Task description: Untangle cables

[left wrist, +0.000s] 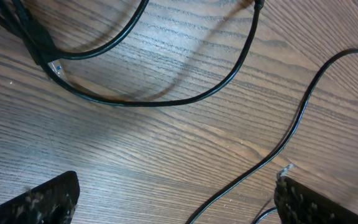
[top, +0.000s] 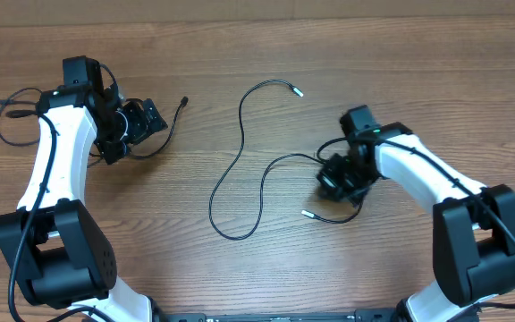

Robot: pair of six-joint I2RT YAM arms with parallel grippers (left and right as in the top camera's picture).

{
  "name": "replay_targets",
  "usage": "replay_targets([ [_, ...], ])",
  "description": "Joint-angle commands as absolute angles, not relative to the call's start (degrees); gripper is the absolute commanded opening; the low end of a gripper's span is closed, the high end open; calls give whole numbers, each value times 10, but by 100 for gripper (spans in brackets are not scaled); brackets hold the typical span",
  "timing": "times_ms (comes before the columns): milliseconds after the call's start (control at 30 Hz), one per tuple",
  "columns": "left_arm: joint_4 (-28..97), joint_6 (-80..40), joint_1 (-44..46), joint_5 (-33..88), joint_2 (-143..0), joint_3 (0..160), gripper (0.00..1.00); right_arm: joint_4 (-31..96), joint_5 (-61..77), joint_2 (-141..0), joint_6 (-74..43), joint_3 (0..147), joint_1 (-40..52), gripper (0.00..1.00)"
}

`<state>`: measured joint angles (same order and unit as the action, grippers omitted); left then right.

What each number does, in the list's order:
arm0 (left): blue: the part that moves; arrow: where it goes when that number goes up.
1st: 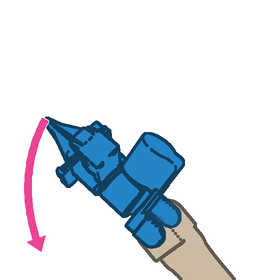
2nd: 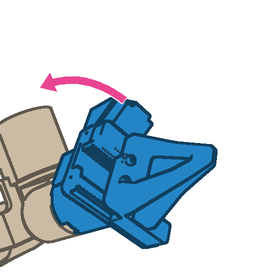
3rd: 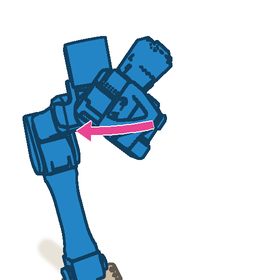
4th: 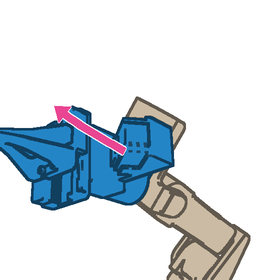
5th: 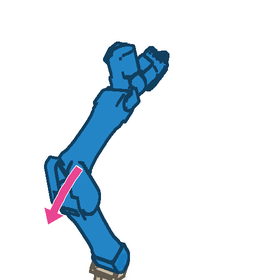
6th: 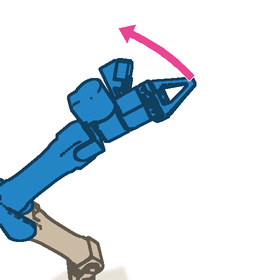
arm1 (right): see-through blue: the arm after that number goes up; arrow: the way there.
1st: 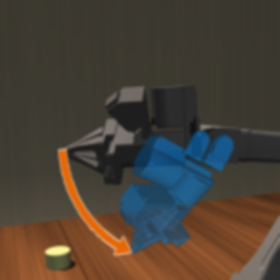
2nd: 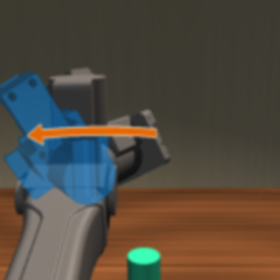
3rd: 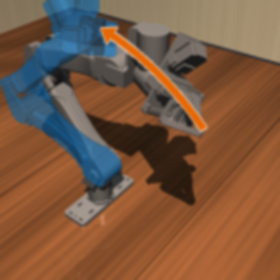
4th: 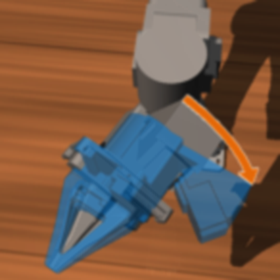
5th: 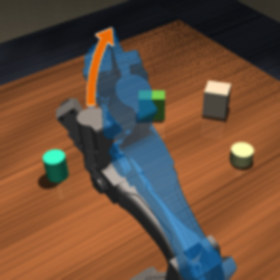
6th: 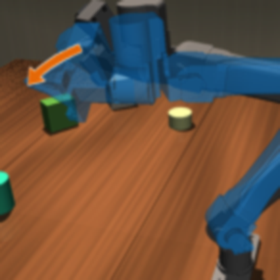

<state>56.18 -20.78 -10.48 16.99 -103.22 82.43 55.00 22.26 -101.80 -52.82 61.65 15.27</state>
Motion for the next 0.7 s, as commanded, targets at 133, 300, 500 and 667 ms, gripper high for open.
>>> replay_targets([
  [133,563,-197,-105,174,-1035,820,99,567,42,-1009,-536,618,131,4],
  [300,563,-197,-105,174,-1035,820,100,531,9,-1017,-546,618,131,4],
  [500,563,-197,-104,174,-1035,820,100,509,9,-1041,-557,618,131,6],
  [667,563,-197,-105,174,-1035,820,99,491,-16,-1061,-557,618,131,8],
])
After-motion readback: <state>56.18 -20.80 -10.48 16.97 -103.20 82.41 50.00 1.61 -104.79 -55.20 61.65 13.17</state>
